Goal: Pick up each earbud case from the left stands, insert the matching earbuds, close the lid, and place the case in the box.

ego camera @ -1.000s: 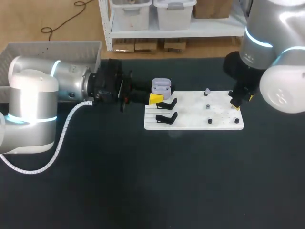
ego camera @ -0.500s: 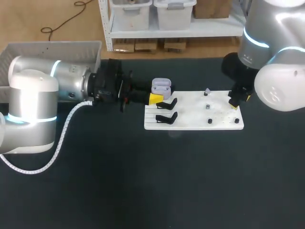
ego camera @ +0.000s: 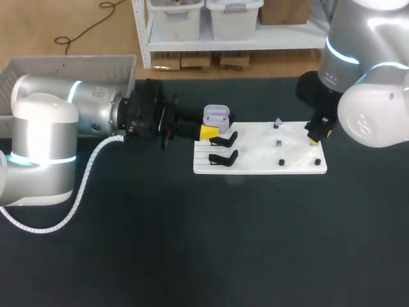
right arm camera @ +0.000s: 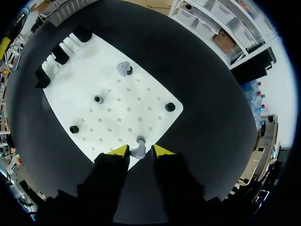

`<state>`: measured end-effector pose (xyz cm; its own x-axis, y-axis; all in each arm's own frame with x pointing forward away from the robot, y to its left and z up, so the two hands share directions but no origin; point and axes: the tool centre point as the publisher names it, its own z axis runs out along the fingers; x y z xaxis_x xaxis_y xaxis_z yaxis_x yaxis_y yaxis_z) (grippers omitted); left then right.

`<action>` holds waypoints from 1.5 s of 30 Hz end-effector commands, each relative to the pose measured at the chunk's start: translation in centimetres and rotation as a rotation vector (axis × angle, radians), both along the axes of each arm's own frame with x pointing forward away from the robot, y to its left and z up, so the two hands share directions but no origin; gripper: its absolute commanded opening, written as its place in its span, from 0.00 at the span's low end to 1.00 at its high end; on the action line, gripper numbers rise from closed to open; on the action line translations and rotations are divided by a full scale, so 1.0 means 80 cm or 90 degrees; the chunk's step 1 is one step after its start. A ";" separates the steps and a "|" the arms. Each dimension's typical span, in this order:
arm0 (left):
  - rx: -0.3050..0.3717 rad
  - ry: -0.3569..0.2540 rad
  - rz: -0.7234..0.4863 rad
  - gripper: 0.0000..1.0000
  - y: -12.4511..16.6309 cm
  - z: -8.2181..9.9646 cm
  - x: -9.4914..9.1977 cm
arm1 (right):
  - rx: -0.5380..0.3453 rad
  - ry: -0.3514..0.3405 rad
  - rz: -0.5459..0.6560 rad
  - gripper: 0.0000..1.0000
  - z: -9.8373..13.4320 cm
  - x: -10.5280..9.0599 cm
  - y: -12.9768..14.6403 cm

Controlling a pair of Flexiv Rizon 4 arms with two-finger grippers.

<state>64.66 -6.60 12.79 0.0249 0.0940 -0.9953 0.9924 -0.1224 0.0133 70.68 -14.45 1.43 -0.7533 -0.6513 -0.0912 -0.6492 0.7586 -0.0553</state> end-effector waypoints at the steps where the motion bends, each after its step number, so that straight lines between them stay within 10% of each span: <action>1: -0.001 0.000 -0.001 0.00 0.000 -0.001 0.001 | 0.000 0.001 -0.001 0.20 -0.001 0.000 0.001; 8: -0.001 0.000 -0.001 0.00 0.000 -0.001 0.001 | 0.002 0.003 -0.003 0.20 -0.002 0.000 0.002; 14: -0.001 0.000 -0.001 0.00 0.000 -0.001 0.001 | -0.001 0.001 -0.004 0.00 -0.002 -0.002 0.003; 29: -0.001 0.000 -0.001 0.00 0.000 -0.001 0.001 | -0.034 -0.030 -0.039 0.00 0.047 -0.027 0.010; 45: -0.001 0.000 -0.001 0.00 0.000 -0.001 0.001 | 0.003 0.033 -0.323 0.00 0.143 -0.076 0.088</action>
